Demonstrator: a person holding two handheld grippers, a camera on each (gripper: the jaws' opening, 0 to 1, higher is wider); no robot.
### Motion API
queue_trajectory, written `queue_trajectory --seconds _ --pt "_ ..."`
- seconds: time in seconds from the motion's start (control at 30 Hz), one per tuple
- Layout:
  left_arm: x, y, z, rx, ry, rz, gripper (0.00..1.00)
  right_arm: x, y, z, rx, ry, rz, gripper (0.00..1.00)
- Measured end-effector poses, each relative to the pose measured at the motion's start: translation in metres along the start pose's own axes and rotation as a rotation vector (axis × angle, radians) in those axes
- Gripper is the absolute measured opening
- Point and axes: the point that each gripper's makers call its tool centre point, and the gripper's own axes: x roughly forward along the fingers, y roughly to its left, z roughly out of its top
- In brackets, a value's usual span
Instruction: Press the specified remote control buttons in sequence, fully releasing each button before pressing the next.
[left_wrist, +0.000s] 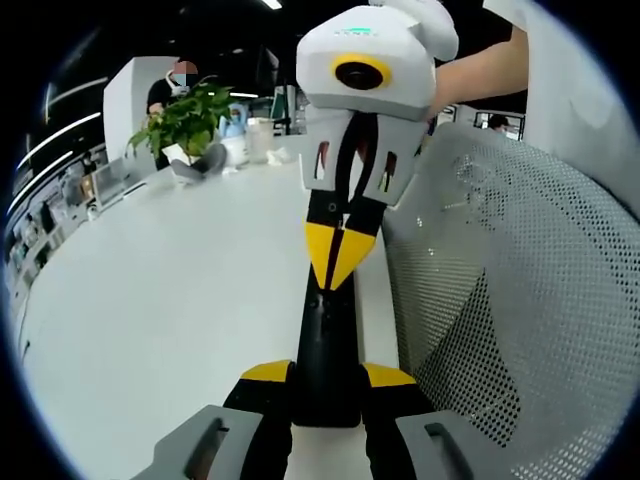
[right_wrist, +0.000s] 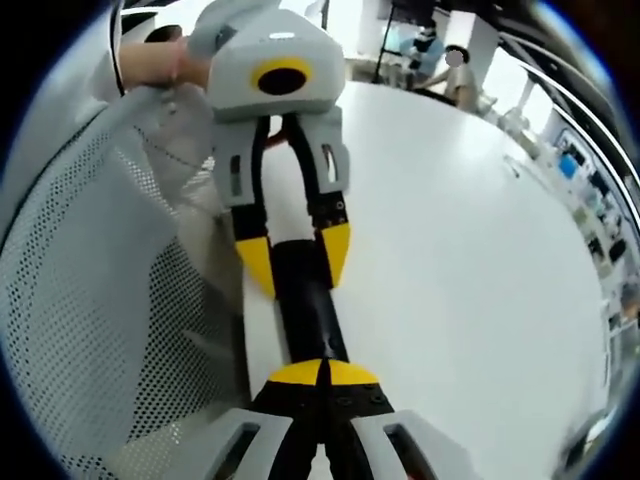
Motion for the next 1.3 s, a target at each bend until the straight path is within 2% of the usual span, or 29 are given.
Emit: queue_trajectory --seconds 0.47,0.63,0.9,1.03,1.13,1.3 --pt "0.0 0.0 0.0 -0.001 0.0 0.0 0.25 0.001 -0.001 -0.001 0.016 0.005 -0.028 0.0" --pt "0.0 0.0 0.0 -0.003 0.002 0.001 0.25 0.001 0.0 0.0 0.024 0.01 -0.084 0.0" --pt "0.0 0.0 0.0 -0.001 0.003 0.001 0.25 0.0 0.001 0.0 -0.037 0.055 -0.134 0.0" --pt "0.0 0.0 0.0 0.001 0.003 0.001 0.25 0.0 0.011 0.005 -0.005 0.037 -0.104 0.0" --pt "0.0 0.0 0.0 0.002 0.004 0.001 0.25 0.001 0.017 0.006 -0.015 0.047 -0.098 0.0" --pt "0.0 0.0 0.0 0.002 0.004 0.001 0.25 0.002 0.016 0.008 -0.027 0.046 -0.104 0.0"
